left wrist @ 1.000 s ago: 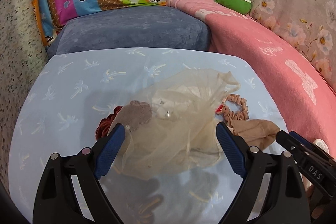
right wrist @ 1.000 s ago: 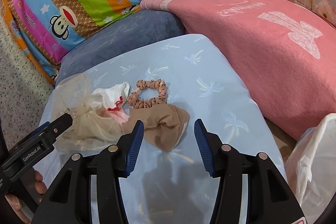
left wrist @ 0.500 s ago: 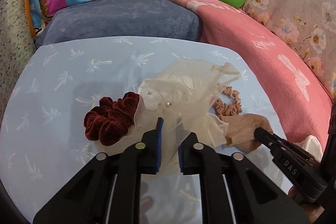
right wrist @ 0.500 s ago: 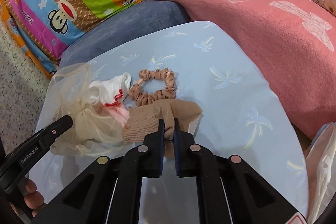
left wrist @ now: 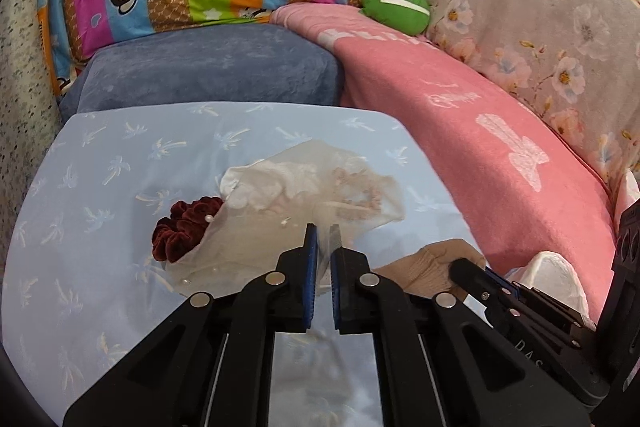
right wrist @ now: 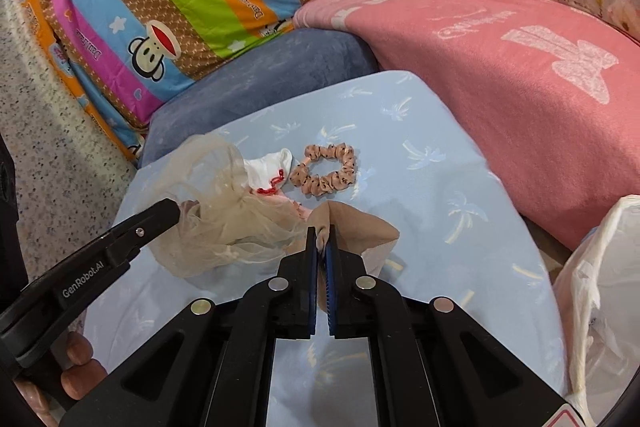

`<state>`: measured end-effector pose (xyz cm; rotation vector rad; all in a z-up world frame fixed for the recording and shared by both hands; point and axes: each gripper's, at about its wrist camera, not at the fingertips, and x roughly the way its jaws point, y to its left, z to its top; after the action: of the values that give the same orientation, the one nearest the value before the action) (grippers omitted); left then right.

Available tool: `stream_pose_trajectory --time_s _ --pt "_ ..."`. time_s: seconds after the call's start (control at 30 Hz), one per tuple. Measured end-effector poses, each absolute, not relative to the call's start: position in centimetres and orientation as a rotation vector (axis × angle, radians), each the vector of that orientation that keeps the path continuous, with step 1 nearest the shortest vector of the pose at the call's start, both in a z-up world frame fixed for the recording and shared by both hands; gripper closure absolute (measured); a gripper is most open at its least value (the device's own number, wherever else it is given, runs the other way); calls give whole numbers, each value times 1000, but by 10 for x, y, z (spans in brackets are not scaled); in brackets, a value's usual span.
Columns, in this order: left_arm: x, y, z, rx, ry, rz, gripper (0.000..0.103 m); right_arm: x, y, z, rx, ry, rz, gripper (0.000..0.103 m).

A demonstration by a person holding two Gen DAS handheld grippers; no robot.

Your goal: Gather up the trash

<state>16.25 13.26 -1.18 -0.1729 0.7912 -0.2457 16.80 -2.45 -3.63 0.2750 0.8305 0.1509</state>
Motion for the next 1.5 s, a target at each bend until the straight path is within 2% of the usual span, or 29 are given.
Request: stream_pose_trajectory --time_s 0.33,0.4,0.43,0.5,0.63,0.9,1.0,1.17,1.23,1.33,1.5 --pt "139 116 -1 -167 777 -269 97 129 -52 -9 291 783 138 100" --pt "139 119 -8 -148 790 -252 80 126 -54 -10 292 786 139 100" --pt "140 122 -12 -130 797 -234 51 124 -55 -11 292 788 142 100" --pt "140 131 -19 -112 772 -174 20 124 -54 -15 292 794 146 100" --pt "154 140 -32 -104 777 -155 19 131 -48 -25 298 807 163 100" --pt "189 132 -57 -61 809 -151 20 153 -31 -41 286 829 174 100" --pt "201 124 -69 -53 847 -168 37 162 -29 -47 287 842 172 100" --pt "212 124 -84 -79 915 -173 84 170 -26 -57 290 862 166 100" --pt "206 127 -83 -96 924 -176 93 170 -26 -59 293 864 167 100" --pt "194 130 -76 -111 910 -175 97 169 -26 -56 301 855 167 100" --pt "167 129 -56 -139 882 -196 98 158 -27 -45 326 831 180 100"
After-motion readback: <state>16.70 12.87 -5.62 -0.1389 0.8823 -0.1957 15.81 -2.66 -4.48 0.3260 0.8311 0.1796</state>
